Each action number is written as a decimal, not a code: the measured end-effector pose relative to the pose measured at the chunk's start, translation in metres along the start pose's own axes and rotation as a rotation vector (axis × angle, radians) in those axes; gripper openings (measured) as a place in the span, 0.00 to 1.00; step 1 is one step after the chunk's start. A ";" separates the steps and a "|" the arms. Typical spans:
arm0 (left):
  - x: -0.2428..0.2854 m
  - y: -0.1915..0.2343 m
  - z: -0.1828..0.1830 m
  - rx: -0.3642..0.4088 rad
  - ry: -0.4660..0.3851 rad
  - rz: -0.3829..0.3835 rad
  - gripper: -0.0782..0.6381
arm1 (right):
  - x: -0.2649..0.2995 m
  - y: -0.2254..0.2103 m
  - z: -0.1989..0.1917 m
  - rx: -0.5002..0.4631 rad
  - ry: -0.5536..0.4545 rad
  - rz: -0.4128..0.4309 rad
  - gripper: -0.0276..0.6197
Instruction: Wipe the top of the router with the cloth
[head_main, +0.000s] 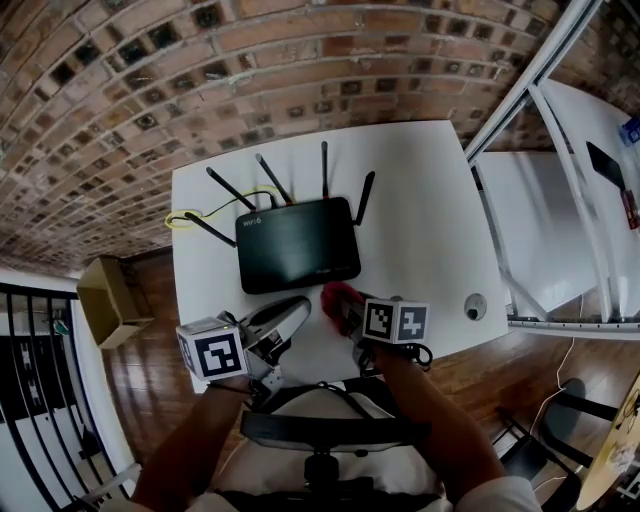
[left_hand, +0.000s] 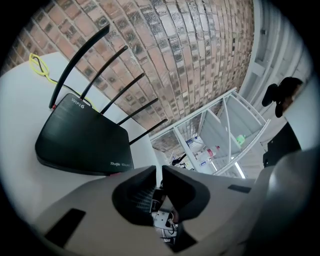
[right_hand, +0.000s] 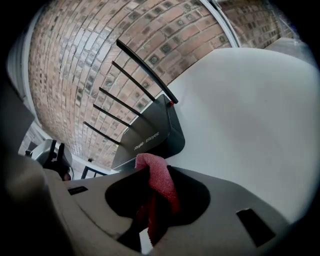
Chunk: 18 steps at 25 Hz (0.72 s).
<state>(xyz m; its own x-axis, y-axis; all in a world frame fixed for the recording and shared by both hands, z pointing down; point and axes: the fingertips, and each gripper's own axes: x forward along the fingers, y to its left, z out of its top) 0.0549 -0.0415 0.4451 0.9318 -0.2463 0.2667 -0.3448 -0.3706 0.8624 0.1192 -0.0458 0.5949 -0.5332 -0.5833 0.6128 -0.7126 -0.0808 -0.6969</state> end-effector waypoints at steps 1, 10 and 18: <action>0.003 -0.001 -0.001 0.000 0.000 0.000 0.17 | -0.002 -0.002 0.001 0.001 -0.001 0.001 0.23; 0.024 -0.008 -0.007 -0.001 -0.012 0.013 0.17 | -0.020 -0.025 0.012 0.001 -0.004 0.003 0.23; 0.042 -0.018 -0.017 0.005 -0.024 0.035 0.17 | -0.033 -0.040 0.019 -0.002 0.000 0.022 0.23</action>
<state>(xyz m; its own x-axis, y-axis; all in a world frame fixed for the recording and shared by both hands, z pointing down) 0.1022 -0.0298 0.4481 0.9162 -0.2803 0.2862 -0.3777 -0.3661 0.8505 0.1737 -0.0388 0.5959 -0.5487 -0.5851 0.5971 -0.7014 -0.0664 -0.7096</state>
